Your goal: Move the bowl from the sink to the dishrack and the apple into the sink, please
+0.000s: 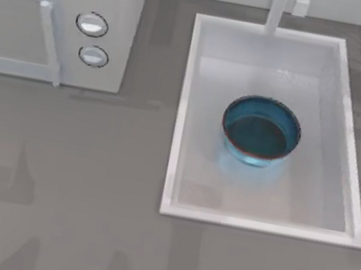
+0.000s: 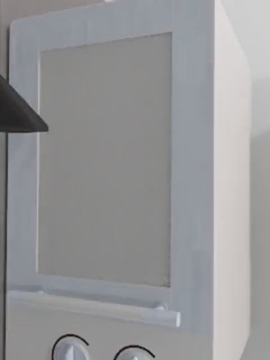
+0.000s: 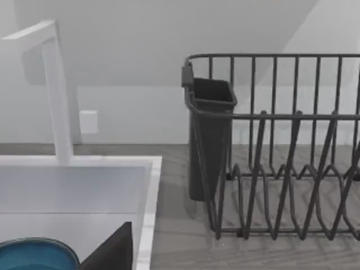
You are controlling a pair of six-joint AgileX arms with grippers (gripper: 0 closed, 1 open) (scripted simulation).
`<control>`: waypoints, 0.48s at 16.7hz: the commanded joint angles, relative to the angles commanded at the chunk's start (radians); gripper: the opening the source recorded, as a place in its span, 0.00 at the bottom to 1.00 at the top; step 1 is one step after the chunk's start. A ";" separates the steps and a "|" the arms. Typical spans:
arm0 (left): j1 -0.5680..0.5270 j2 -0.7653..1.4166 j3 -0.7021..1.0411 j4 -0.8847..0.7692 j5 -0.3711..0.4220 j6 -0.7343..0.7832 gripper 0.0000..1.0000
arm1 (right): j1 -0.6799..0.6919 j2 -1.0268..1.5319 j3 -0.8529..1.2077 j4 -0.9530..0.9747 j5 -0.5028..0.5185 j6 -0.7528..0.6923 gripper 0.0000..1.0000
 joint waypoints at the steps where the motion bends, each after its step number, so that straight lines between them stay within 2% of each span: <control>1: 0.000 0.000 0.000 0.000 0.000 0.000 1.00 | 0.000 0.000 0.000 0.000 0.000 0.000 1.00; 5: 0.000 0.000 0.000 0.000 0.000 0.000 1.00 | 0.011 0.047 0.052 -0.017 0.002 0.004 1.00; 8: 0.000 0.000 0.000 0.000 0.000 0.000 1.00 | 0.047 0.182 0.190 -0.073 0.006 0.020 1.00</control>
